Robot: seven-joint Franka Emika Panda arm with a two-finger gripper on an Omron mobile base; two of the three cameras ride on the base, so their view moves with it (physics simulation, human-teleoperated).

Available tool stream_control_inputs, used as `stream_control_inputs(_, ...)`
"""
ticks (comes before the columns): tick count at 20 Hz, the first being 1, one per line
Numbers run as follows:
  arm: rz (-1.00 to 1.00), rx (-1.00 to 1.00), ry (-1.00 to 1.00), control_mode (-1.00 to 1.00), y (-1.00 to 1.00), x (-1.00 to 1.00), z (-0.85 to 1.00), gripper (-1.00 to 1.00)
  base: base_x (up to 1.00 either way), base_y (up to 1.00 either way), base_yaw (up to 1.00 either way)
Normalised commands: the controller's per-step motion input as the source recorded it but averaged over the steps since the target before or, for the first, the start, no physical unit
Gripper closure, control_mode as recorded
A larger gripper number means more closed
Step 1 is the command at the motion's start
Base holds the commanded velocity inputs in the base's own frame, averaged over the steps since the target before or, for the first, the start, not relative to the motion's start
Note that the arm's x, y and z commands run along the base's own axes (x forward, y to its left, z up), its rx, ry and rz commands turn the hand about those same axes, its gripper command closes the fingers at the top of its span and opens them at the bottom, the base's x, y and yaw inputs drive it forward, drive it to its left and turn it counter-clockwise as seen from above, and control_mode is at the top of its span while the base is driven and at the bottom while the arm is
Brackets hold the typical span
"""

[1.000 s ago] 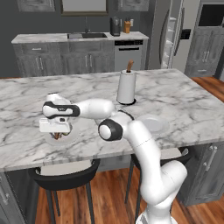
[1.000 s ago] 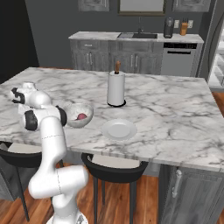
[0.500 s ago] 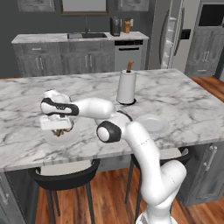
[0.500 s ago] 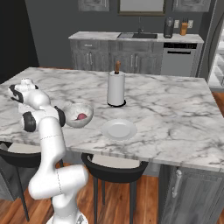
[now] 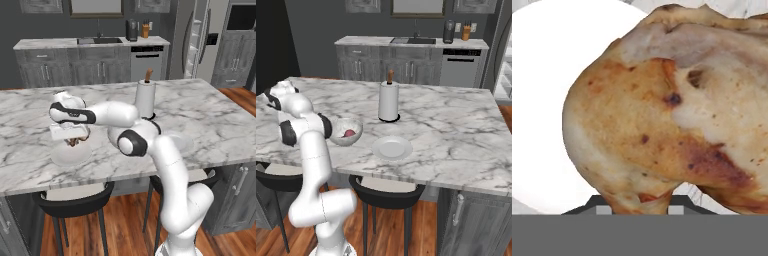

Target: Pick the chicken drumstick and onion from their plates and place them in the bowl. Then put the bowl in the fridge.

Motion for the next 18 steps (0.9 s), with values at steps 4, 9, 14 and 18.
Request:
stream_control_inputs(4, 0.06, 0.09, -0.20, -1.00, -0.68, -0.32, 0.34, 1.00, 0.00, 0.00, 0.00)
stream_control_inputs(9, 0.07, 0.11, -0.19, -1.00, -0.75, -0.30, 0.28, 1.00, 0.00, 0.00, 0.00)
stream_control_inputs(14, 0.04, 0.13, -0.17, -1.00, -0.79, -0.26, 0.19, 1.00, 0.00, 0.00, 0.00)
stream_control_inputs(18, 0.02, 0.13, -0.16, -1.00, -0.79, -0.18, 0.19, 1.00, 0.00, 0.00, 0.00)
